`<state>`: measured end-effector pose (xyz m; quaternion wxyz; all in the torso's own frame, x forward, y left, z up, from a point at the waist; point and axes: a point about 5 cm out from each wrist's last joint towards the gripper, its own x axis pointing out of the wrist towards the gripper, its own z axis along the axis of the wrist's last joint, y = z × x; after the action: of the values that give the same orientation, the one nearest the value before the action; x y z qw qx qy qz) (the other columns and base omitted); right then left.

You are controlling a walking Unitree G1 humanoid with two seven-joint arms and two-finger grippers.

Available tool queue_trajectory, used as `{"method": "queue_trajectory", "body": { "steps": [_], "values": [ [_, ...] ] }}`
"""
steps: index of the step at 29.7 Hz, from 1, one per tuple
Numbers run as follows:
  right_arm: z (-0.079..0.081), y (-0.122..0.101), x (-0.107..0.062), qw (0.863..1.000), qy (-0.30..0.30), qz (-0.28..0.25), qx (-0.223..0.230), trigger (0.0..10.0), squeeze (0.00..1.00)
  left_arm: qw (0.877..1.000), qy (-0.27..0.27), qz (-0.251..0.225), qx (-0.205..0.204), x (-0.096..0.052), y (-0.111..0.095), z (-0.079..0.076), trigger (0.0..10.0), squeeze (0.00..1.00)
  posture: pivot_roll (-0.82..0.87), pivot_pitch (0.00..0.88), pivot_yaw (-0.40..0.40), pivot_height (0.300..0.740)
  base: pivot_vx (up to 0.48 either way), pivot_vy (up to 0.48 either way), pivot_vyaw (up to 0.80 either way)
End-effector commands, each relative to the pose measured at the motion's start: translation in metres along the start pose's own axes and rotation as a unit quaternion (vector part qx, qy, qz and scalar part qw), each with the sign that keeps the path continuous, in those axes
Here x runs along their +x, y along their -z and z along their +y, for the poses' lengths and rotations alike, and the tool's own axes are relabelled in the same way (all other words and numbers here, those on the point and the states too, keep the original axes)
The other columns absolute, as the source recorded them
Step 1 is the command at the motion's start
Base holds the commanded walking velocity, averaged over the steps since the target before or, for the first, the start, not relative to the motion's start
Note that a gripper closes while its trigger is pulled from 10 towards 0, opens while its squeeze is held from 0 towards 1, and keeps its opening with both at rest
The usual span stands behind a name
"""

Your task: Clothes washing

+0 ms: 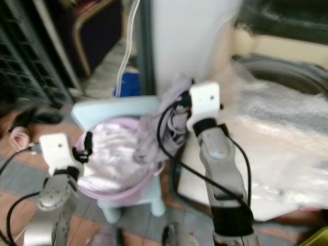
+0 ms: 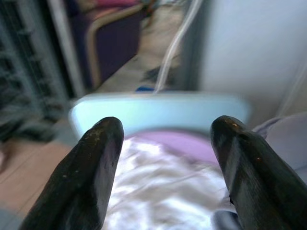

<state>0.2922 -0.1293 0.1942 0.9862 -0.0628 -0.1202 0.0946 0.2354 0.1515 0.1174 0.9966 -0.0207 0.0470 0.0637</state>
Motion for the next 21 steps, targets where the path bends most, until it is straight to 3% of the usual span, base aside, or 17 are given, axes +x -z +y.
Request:
{"method": "queue_trajectory", "body": {
  "steps": [1,9,18,21],
  "values": [
    [0.006,-0.012,0.001,1.0,-0.008,-0.026,0.002,10.0,0.0,1.0,-0.012,0.005,0.004,-0.001,0.002,0.005,10.0,0.0,0.01,0.026,0.04,0.74,0.0,-0.352,0.0],
    [0.006,-0.012,0.001,1.0,-0.008,-0.026,0.002,10.0,0.0,1.0,-0.011,0.002,0.004,0.0,0.002,0.005,10.0,0.0,0.0,0.025,0.044,0.74,0.0,-0.346,0.0],
    [0.007,-0.014,0.009,0.999,-0.024,-0.032,-0.002,10.0,0.0,1.0,-0.008,-0.016,0.004,0.003,-0.003,0.007,10.0,0.0,0.01,0.018,0.05,0.74,0.0,0.0,0.0],
    [0.003,-0.019,0.023,0.998,-0.039,-0.039,-0.004,10.0,0.0,1.0,-0.005,-0.019,0.004,0.005,-0.003,0.006,10.0,0.0,0.0,0.014,0.052,0.74,0.0,0.0,0.0]
  ]
}}
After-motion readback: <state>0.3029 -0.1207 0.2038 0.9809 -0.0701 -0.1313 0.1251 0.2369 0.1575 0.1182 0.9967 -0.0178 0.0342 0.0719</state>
